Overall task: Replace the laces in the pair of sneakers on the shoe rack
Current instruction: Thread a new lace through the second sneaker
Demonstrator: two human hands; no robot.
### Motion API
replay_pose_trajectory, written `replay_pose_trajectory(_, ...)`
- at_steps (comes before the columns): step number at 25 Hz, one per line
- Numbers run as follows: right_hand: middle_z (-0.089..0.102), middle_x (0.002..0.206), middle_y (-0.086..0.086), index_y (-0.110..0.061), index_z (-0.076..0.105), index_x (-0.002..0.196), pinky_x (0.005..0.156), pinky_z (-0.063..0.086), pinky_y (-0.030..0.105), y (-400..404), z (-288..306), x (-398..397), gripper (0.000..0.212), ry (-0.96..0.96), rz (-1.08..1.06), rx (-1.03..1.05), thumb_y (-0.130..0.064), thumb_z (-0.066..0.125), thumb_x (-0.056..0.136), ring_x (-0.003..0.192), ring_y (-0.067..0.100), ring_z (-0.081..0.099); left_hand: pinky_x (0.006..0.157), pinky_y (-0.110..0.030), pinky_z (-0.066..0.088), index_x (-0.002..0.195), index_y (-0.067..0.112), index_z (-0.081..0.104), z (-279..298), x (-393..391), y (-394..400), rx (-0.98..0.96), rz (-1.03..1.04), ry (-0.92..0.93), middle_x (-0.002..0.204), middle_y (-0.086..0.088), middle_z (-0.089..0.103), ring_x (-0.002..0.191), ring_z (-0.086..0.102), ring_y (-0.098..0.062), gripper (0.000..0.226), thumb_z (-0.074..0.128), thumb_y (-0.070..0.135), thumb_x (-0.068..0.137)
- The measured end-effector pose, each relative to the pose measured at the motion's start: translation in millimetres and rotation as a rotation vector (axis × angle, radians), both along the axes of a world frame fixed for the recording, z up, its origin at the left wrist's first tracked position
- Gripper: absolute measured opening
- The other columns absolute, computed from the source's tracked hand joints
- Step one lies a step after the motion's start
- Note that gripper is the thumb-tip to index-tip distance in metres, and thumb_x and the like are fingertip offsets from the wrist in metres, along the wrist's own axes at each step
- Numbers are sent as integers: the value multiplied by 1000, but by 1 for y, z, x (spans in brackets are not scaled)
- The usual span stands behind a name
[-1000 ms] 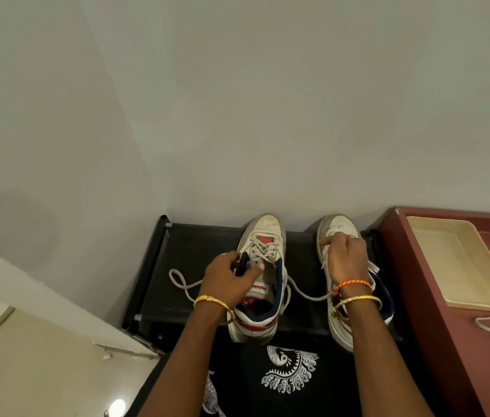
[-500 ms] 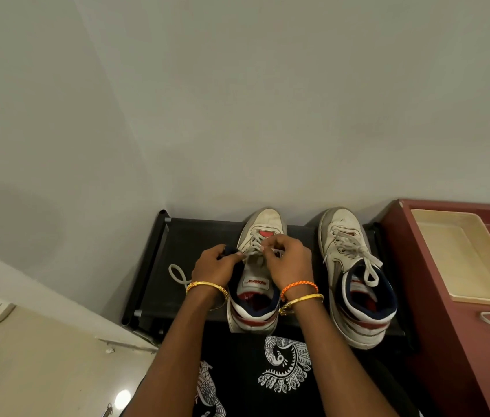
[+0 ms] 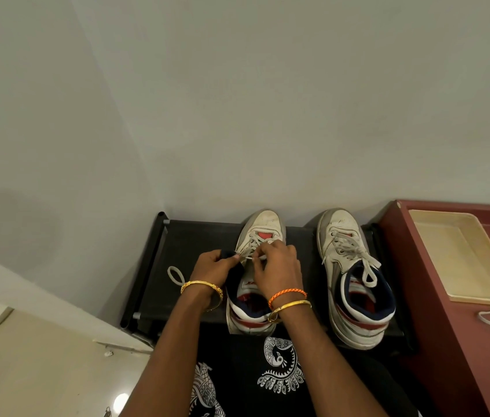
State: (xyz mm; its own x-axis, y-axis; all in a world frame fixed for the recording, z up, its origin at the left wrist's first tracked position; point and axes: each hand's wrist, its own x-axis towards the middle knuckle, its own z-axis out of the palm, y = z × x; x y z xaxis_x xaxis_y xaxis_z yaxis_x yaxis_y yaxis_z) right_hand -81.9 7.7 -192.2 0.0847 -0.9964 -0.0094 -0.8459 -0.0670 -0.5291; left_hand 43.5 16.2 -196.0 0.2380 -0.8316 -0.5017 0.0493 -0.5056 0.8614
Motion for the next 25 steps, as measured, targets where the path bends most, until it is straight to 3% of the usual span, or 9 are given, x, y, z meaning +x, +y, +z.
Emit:
replay_pose_trajectory(2,55,122,5,-13,62,112,89,45,34,-1,-1,1,23,-56,-29,0,-22,52,93,113,22,41,85,-37,53,90,16,67,-3,0,-1,-42,-58,-40,94,-9,67,91,63,-23,10,61,8,87)
replay_pose_trajectory(7,54,121,7,-10,62,109,89,46,32,-2,-1,-2,20,-114,-64,-1,-17,54,92,112,22,40,83,-34,52,86,25,69,-12,-9,-4,-162,-72,-363,88,4,68,89,62,-15,3,67,25,85)
replay_pose_trajectory(14,50,130,8,-12,58,121,95,46,37,-2,-4,8,30,17,-34,-16,-26,48,96,118,23,41,83,-37,52,83,15,71,-9,-5,-7,-54,67,-109,89,-6,70,92,63,-23,5,66,15,84)
replay_pose_trajectory(19,51,130,6,-15,57,122,100,41,38,-5,-8,9,32,33,-29,1,-29,46,96,120,23,41,88,-40,51,81,16,70,-8,-1,-10,-25,51,-75,91,-6,69,93,63,-23,7,65,15,85)
replay_pose_trajectory(25,53,129,2,-18,61,118,104,34,40,-5,-9,11,27,2,-15,-3,-28,49,95,122,21,39,78,-32,50,87,12,71,2,-1,-5,-11,10,4,92,-8,69,94,63,-24,15,63,25,87)
